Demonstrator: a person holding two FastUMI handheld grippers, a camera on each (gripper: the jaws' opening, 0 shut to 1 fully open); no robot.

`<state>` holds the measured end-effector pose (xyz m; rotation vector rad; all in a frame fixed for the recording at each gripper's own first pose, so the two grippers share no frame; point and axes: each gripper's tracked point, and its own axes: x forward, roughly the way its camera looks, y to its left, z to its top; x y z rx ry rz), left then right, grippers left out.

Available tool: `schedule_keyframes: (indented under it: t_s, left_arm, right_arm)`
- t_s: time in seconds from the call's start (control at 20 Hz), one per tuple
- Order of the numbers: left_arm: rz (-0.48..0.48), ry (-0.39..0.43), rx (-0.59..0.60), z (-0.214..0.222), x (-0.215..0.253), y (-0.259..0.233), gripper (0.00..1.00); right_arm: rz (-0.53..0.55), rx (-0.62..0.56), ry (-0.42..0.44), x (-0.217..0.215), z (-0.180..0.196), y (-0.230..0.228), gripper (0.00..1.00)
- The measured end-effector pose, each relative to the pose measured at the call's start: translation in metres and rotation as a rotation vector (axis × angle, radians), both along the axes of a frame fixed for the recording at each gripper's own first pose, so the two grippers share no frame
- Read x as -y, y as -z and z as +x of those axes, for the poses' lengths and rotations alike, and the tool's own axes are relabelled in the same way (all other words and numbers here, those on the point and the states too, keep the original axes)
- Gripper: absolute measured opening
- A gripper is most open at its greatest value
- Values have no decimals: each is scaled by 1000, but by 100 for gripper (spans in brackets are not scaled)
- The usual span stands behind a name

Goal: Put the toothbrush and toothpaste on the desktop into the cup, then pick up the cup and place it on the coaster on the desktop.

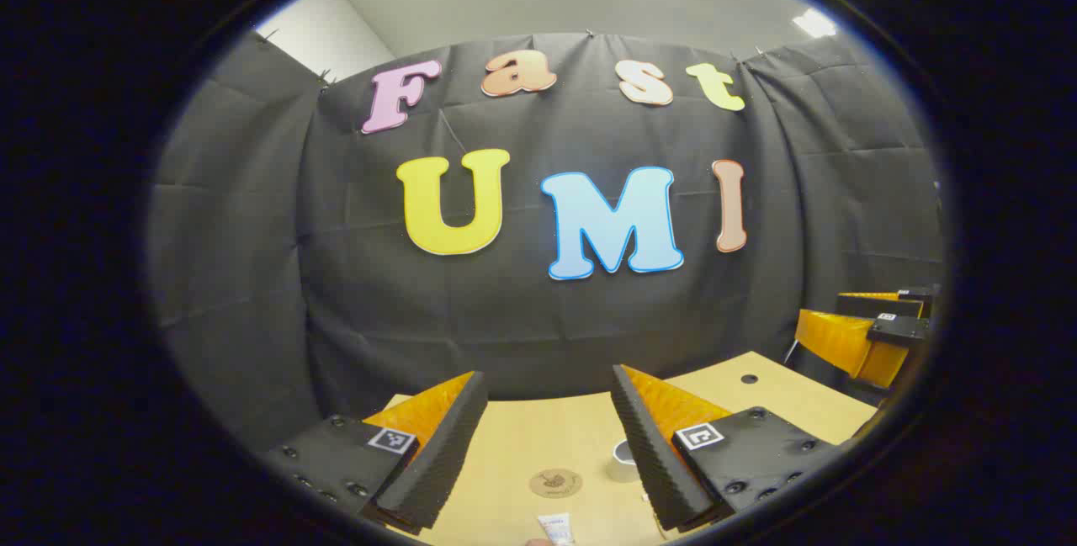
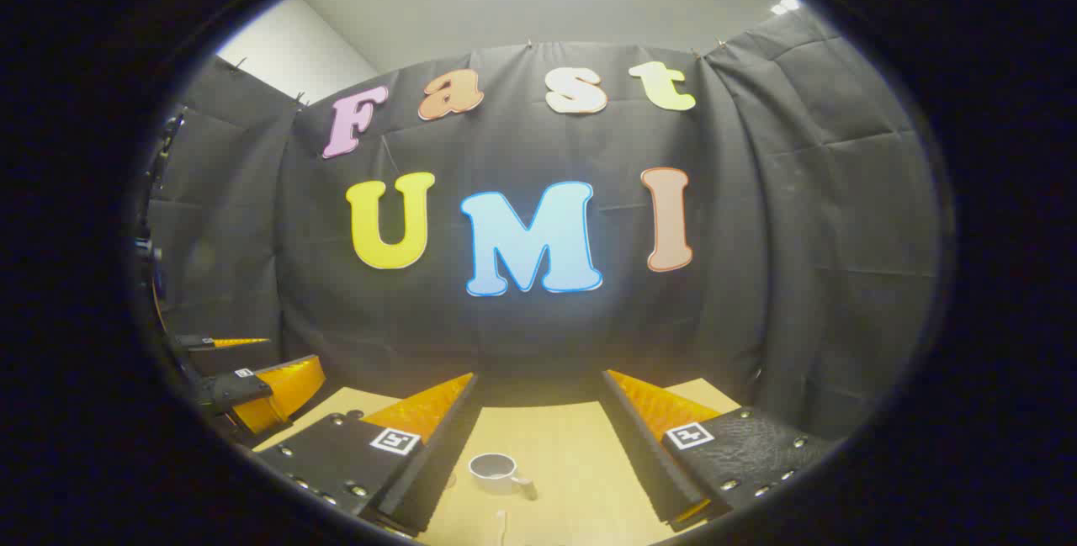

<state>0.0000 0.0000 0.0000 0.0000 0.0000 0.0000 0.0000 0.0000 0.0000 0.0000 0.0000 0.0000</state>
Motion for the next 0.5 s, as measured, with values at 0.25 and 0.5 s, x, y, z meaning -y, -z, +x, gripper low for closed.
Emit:
schedule_keyframes:
  t_s: [0.25, 0.5]
  left_arm:
    - [-13, 21, -35, 13, 5, 11, 96]
    - [-41, 9, -98, 18, 1, 32, 96]
  right_arm:
    - [-31, -49, -4, -3, 8, 13, 87]
    - [-43, -115, -18, -8, 13, 32, 90]
